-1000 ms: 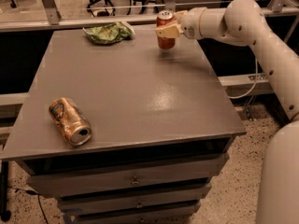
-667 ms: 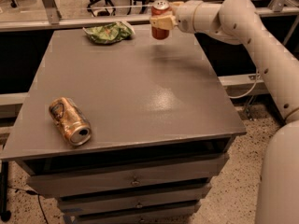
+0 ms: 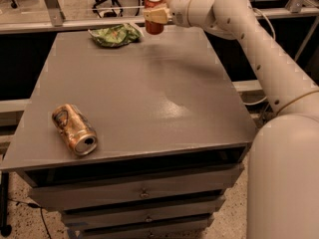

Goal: Move coke can near green jalapeno chip bag

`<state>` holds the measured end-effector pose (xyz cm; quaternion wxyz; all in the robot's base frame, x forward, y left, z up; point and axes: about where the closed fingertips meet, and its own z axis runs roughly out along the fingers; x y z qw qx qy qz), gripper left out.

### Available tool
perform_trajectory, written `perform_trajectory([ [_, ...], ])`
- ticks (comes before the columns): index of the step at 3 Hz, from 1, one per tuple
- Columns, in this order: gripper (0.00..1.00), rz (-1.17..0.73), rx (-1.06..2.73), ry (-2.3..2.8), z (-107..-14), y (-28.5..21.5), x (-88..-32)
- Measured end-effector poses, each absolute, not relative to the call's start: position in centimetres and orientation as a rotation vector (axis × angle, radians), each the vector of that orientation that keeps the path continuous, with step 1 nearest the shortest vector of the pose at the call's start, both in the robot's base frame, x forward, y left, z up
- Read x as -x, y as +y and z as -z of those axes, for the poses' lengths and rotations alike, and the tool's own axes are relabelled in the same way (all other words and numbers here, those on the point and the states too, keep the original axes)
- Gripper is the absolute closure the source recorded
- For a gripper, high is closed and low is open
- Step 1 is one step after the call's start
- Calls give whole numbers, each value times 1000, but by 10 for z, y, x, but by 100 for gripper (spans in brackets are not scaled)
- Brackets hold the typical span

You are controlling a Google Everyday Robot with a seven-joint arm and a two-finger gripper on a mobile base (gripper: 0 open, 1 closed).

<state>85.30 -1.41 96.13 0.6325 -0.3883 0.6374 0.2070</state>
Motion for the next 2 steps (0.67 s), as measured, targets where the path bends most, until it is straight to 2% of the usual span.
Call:
perform_trajectory([
  [2,100,-578,934,1489,-939,27,-862],
])
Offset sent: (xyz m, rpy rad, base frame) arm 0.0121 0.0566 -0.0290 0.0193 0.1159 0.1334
